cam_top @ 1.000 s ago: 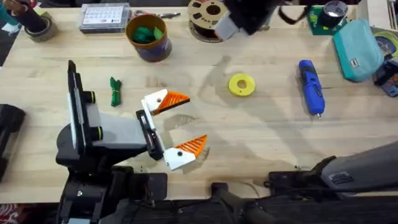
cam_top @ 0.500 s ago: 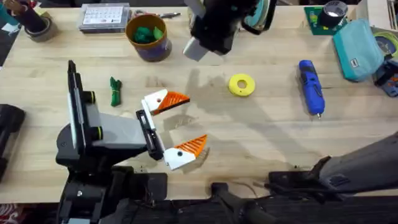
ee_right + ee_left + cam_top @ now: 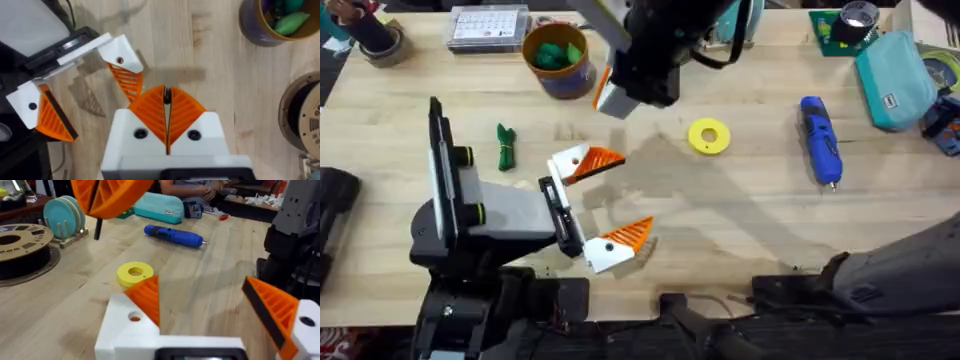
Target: Pick up the gripper from the table and insert it into the empty holder that is missing its gripper. Then pick up a screw, insert it into the mounting hole, and use the screwdriver to tighten it. Finally, clean up the table by picking up the vegetable and placing it into the bucket.
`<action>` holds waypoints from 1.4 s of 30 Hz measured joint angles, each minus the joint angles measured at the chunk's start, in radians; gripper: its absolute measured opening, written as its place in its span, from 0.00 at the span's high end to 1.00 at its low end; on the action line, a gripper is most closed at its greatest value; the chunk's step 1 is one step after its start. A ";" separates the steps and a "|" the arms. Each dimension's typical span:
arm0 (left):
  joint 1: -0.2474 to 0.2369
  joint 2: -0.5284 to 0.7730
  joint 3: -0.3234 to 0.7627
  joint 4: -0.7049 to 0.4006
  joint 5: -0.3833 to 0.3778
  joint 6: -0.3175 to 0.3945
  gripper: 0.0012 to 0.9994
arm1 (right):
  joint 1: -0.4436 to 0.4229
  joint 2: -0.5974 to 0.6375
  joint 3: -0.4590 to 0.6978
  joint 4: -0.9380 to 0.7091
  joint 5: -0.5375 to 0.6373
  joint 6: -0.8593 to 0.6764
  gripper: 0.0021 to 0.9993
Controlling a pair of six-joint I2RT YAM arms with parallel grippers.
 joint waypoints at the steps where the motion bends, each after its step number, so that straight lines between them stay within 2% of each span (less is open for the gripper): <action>1: 0.000 0.000 0.000 0.000 0.000 0.000 0.01 | 0.007 0.000 0.000 0.000 0.000 -0.002 1.00; 24: 0.000 0.000 0.000 0.000 0.000 0.000 0.01 | 0.127 0.000 0.000 -0.024 -0.004 -0.003 1.00; 42: 0.000 0.000 0.000 0.000 0.000 0.000 0.01 | 0.155 0.000 0.000 -0.024 -0.003 -0.003 1.00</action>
